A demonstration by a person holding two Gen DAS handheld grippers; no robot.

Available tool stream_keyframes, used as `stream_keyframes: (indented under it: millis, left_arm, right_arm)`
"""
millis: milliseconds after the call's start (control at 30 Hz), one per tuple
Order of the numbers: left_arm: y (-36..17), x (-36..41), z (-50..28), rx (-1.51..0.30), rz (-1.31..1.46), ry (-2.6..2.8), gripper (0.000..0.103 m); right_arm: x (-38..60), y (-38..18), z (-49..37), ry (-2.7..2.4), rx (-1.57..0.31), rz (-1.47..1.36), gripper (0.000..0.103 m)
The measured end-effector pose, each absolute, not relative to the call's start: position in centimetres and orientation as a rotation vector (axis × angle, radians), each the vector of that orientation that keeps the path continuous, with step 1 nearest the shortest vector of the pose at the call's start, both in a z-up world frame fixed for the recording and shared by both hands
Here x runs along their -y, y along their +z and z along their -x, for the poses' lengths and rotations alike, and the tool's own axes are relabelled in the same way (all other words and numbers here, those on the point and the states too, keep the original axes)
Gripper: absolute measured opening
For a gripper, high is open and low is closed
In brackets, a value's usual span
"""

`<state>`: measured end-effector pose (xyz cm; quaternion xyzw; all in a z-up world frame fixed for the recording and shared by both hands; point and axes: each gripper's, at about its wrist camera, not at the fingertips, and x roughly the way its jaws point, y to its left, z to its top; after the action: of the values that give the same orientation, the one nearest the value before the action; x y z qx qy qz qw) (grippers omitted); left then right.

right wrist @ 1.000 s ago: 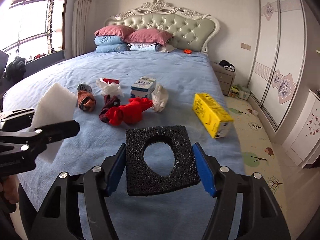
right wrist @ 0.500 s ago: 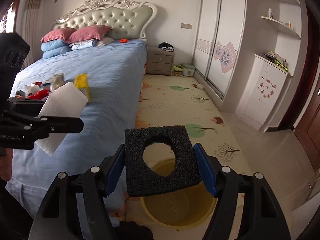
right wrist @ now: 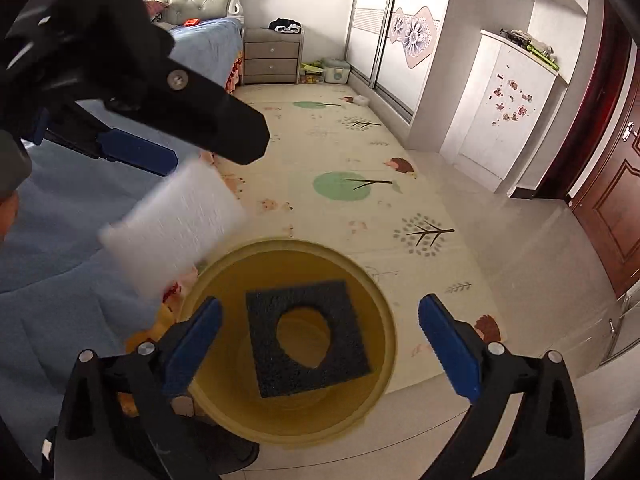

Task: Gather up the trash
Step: 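Carry both foam pieces over the yellow bin and open both grippers, then move both tools back over the bed toward the socks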

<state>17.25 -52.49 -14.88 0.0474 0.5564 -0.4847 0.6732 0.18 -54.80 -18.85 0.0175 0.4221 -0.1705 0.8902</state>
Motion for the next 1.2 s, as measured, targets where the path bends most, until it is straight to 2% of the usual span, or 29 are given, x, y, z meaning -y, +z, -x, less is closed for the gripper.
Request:
stream_keyframes:
  millis: [100, 200, 400, 567, 767, 967, 1200]
  left_arm:
    - [-15.7, 52.2, -17.9, -1.300, -0.073, -1.093, 0.097]
    - [-14.9, 51.1, -17.7, -1.274, -0.083, -1.101, 0.097]
    - [-8.2, 46.2, -15.7, -1.043, -0.032, -1.119, 0.097]
    - [-0.7, 36.5, -13.0, -0.733, -0.041, -0.965, 0.099]
    - [3.8, 23.4, -10.9, -0.504, -0.069, -0.606, 0.099]
    - [3.9, 12.3, -10.8, -0.462, -0.041, -0.353, 0.099]
    - [3.0, 0.2, -12.8, -0.482, 0.020, -0.104, 0.099]
  right_arm:
    - [55.4, -19.4, 0.3, -0.348, -0.885, -0.044, 0.095]
    - [56.0, -19.0, 0.8, -0.343, -0.878, -0.100, 0.095]
    - [54.7, -14.9, 2.0, -0.313, -0.739, -0.182, 0.095]
    - [49.4, -9.2, 2.6, -0.247, -0.592, -0.128, 0.095]
    - [41.4, -3.2, 2.7, -0.107, -0.418, -0.092, 0.095]
    - [31.8, -0.4, 0.5, 0.035, -0.336, -0.036, 0.095]
    - [22.4, 0.1, -2.6, 0.201, -0.319, -0.047, 0.095]
